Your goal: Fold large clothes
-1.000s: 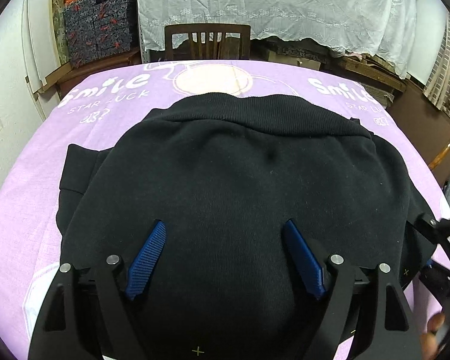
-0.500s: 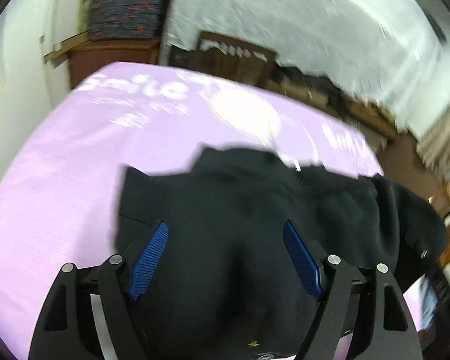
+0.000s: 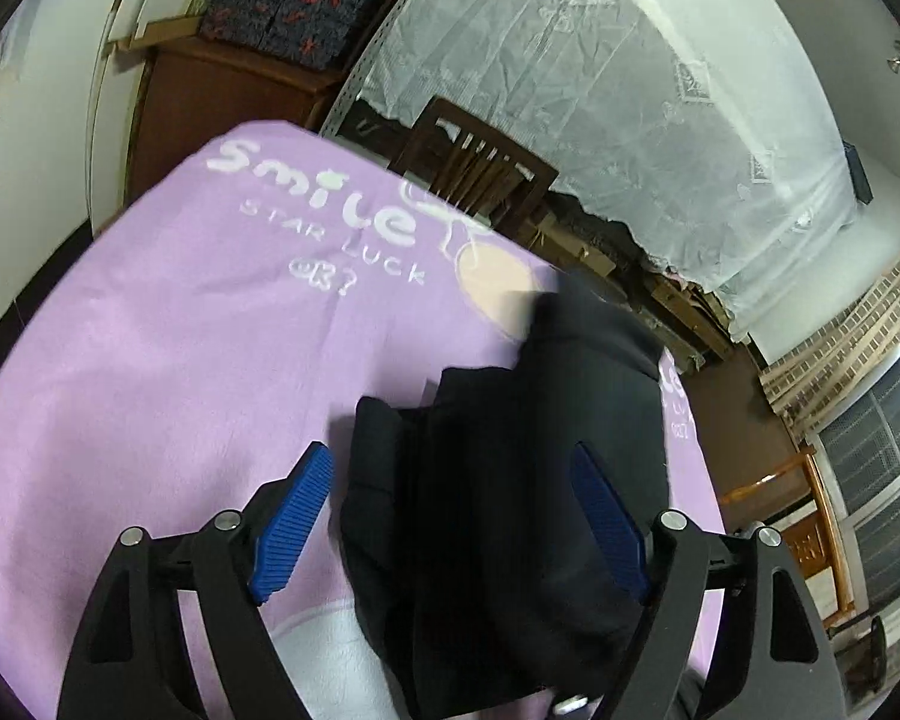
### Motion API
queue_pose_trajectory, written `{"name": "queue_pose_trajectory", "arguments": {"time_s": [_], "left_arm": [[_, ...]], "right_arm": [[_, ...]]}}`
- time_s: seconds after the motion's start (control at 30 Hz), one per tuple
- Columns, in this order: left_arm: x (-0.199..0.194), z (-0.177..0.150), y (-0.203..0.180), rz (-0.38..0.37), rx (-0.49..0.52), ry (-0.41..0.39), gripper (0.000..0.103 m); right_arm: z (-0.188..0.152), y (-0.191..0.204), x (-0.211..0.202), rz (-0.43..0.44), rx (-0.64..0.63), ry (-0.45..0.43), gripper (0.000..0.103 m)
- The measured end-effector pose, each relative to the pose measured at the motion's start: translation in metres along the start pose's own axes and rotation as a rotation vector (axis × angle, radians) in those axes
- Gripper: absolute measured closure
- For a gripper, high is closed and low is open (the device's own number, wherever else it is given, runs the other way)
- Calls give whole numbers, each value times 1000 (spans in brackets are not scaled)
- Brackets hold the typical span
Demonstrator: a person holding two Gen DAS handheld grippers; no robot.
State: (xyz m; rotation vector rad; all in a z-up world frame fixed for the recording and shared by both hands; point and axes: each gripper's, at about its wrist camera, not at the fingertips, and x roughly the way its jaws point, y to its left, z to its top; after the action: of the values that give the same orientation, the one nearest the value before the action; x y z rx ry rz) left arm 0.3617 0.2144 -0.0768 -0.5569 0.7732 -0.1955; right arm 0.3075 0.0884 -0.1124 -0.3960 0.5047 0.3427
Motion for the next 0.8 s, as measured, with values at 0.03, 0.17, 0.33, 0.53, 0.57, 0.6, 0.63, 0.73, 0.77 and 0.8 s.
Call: {"name": "queue_pose_trajectory", "arguments": {"time_s": [0.03, 0.17, 0.33, 0.53, 0.57, 0.6, 0.63, 0.73, 0.77, 0.8], "left_arm": [[1, -1, 3, 1, 2, 8, 21], [15, -4, 8, 26, 0, 43, 21], [43, -14, 12, 107, 8, 123, 21], [48, -16, 14, 146, 24, 128, 18], [47, -16, 13, 161, 34, 125, 18], [45, -16, 13, 173, 40, 123, 18], [41, -15, 11, 190, 48, 112, 18], [14, -12, 1, 225, 66, 25, 20], [4, -12, -2, 218, 67, -3, 20], [-5, -11, -6, 203, 68, -31, 20]], "right_arm": [[-4, 9, 3, 8, -32, 7, 94], [-8, 26, 6, 45, -74, 13, 94], [-11, 16, 6, 86, -66, 26, 73], [-13, 4, -14, 212, -101, 29, 48], [-14, -4, -25, 219, -93, 14, 48], [-14, -13, -35, 222, -82, -1, 48], [-14, -19, -43, 235, -71, -13, 47], [-4, -54, -66, 246, 7, -69, 45], [2, -70, -70, 259, 57, -80, 45], [5, -82, -71, 276, 108, -85, 45]]}}
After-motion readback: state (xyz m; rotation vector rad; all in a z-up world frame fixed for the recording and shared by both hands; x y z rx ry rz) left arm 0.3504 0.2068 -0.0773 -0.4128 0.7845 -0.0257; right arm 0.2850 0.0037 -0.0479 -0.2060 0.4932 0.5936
